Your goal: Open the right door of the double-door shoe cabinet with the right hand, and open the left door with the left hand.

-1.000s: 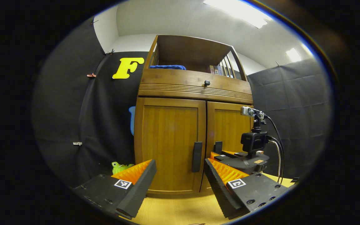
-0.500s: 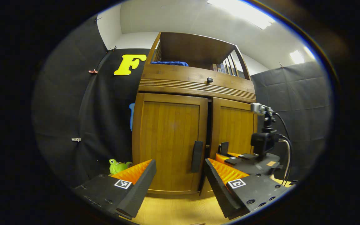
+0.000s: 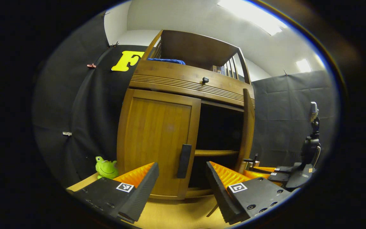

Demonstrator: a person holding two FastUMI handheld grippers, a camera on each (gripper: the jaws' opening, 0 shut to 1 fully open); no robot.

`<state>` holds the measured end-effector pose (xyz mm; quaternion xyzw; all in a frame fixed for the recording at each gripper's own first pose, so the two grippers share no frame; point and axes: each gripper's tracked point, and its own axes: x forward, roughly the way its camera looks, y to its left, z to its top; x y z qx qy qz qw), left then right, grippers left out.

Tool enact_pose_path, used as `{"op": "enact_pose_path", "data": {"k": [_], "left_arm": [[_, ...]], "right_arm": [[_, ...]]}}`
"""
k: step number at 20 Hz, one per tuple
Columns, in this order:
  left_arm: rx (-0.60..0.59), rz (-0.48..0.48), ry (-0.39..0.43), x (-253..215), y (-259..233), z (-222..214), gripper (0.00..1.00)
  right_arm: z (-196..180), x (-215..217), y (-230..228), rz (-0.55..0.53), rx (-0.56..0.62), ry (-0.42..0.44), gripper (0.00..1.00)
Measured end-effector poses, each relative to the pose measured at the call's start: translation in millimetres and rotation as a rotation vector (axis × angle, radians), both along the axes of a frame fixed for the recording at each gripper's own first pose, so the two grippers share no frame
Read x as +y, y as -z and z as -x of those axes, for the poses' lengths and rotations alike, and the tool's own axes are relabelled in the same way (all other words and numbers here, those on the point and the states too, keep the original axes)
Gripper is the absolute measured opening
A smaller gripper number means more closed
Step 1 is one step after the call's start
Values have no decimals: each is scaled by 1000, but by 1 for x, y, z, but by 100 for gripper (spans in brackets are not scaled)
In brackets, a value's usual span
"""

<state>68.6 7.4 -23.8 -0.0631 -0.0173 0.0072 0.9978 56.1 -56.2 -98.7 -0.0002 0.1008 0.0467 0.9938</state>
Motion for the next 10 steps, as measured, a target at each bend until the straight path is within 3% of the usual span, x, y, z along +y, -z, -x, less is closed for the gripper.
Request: {"op": "enact_pose_path", "data": {"k": [1, 3, 10], "left_arm": [[-1, -2, 2, -2, -1, -2, 92], [0, -19, -3, -4, 1, -7, 92], [69, -65, -45, 0, 35, -35, 93]], "right_arm": [[6, -5, -2, 1, -3, 5, 14], [20, -20, -7, 5, -12, 31, 18], [57, -71, -22, 38, -41, 151, 17]]}}
